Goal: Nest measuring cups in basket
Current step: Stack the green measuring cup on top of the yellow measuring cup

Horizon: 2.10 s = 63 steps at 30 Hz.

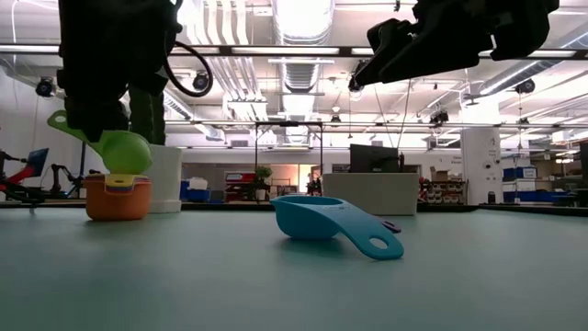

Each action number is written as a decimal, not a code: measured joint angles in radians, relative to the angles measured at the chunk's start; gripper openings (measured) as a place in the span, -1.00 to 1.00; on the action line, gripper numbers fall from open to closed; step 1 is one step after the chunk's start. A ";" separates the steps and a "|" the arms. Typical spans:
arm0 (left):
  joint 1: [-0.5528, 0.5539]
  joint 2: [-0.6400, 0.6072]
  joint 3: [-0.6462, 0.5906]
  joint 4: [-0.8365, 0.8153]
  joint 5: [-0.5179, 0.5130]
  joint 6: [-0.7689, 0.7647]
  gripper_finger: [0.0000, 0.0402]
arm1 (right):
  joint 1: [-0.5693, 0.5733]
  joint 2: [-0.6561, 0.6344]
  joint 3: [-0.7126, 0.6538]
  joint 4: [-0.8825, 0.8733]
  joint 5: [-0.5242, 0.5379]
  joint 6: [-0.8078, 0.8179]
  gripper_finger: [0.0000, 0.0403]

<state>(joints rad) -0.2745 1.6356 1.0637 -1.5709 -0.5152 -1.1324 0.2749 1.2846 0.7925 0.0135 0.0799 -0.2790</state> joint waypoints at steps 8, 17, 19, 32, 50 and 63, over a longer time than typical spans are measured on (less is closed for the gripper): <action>0.000 0.000 -0.003 0.000 -0.011 0.006 -1.00 | 0.000 0.000 0.000 0.000 0.000 0.000 -0.06; 0.000 0.000 -0.009 0.000 -0.011 0.005 -1.00 | 0.000 0.000 -0.002 -0.001 0.000 -0.001 -0.06; 0.000 0.000 -0.012 0.000 -0.010 0.003 -1.00 | 0.000 0.000 -0.002 -0.001 0.000 -0.001 -0.06; 0.000 -0.001 -0.013 0.000 -0.005 -0.006 -0.82 | 0.000 0.000 -0.004 0.000 0.000 -0.005 -0.06; -0.002 -0.001 0.027 0.000 0.030 -0.006 -0.30 | 0.000 0.000 -0.004 0.000 0.000 -0.009 -0.06; -0.002 -0.001 0.121 0.000 0.028 0.048 0.07 | 0.000 0.000 -0.004 0.000 0.000 -0.009 -0.06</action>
<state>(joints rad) -0.2760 1.6348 1.1847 -1.5711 -0.4870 -1.0840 0.2749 1.2846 0.7887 0.0132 0.0799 -0.2878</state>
